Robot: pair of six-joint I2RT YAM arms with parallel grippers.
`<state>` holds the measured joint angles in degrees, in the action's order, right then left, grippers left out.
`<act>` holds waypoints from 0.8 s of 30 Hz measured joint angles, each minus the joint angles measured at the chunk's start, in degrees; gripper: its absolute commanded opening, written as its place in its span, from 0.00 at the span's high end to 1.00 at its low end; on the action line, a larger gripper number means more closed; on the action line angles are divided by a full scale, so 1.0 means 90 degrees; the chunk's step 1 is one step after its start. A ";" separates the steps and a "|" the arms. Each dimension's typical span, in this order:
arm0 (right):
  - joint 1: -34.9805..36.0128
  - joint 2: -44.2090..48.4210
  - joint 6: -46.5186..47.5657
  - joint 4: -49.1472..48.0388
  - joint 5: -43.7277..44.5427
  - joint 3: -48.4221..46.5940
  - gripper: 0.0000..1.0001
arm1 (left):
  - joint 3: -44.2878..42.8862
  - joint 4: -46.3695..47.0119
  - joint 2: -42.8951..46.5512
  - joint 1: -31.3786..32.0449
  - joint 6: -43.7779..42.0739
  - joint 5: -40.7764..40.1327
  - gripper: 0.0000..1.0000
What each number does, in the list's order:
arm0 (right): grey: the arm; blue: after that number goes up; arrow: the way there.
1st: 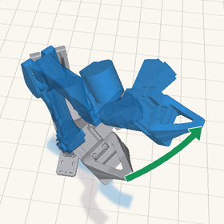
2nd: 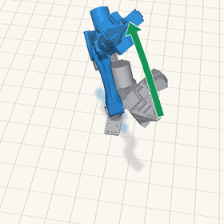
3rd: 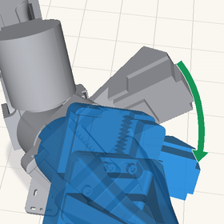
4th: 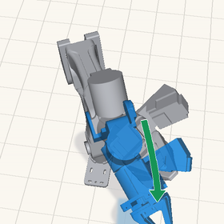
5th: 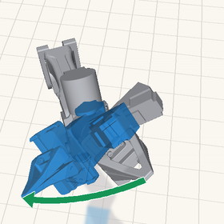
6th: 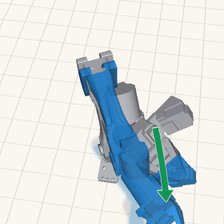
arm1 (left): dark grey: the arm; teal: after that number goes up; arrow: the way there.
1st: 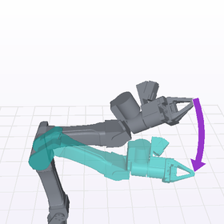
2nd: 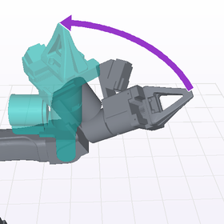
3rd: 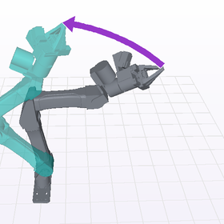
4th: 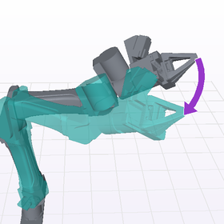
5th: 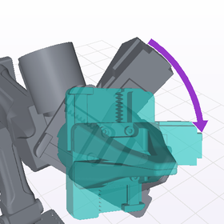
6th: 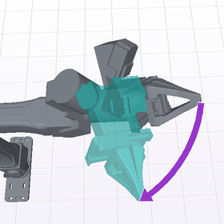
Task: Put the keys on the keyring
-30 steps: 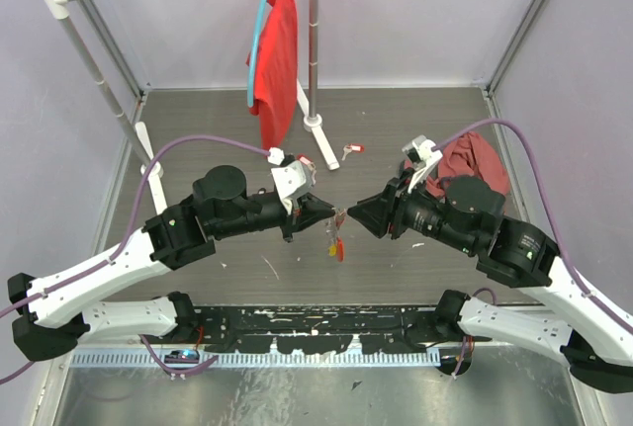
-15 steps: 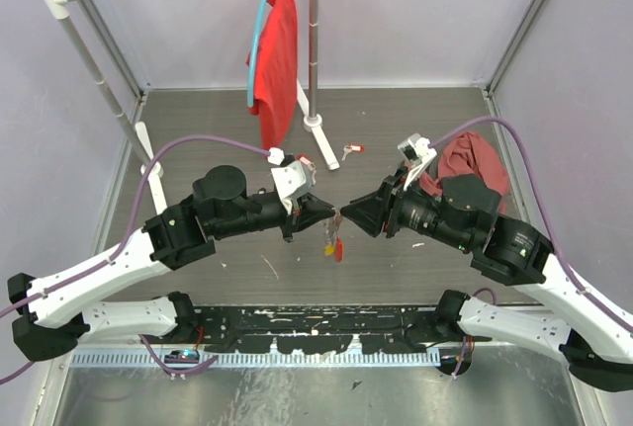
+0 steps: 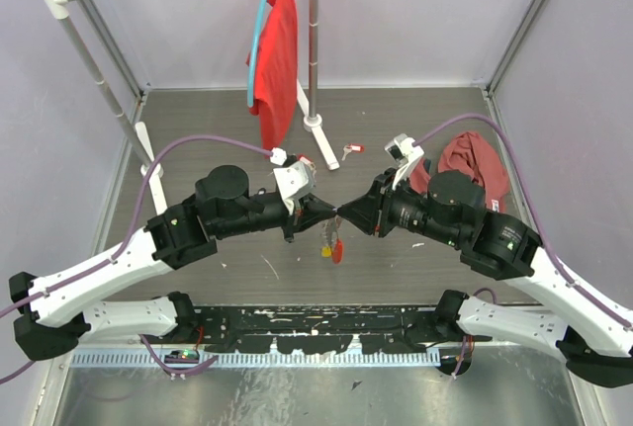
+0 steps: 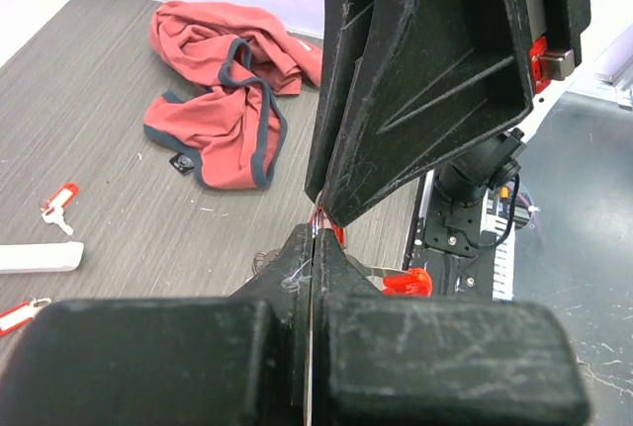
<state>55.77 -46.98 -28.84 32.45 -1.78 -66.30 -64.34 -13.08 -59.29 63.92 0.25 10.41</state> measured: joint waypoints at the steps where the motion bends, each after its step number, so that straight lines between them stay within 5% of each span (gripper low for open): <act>1: 0.0000 0.0012 0.0000 0.0012 0.0000 0.0000 0.72 | 0.0000 0.0000 -0.0007 0.0000 -0.0002 0.0000 1.00; 8: 0.0000 0.0100 -0.0005 0.0073 0.0024 -0.0002 0.70 | 0.0000 -0.0002 -0.0019 0.0000 -0.0005 0.0000 1.00; 17: 0.0000 0.0109 -0.0005 0.0182 0.0022 -0.0002 0.89 | 0.0000 -0.0002 -0.0019 0.0000 -0.0010 -0.0002 1.00; 24: 0.0000 0.0112 -0.0002 0.0228 0.0024 -0.0002 0.94 | 0.0000 -0.0005 -0.0019 0.0000 -0.0019 -0.0012 1.00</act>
<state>55.77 -45.98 -28.86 34.50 -1.56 -66.32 -64.34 -13.13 -59.46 63.92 0.08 10.31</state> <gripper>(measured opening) 0.091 0.008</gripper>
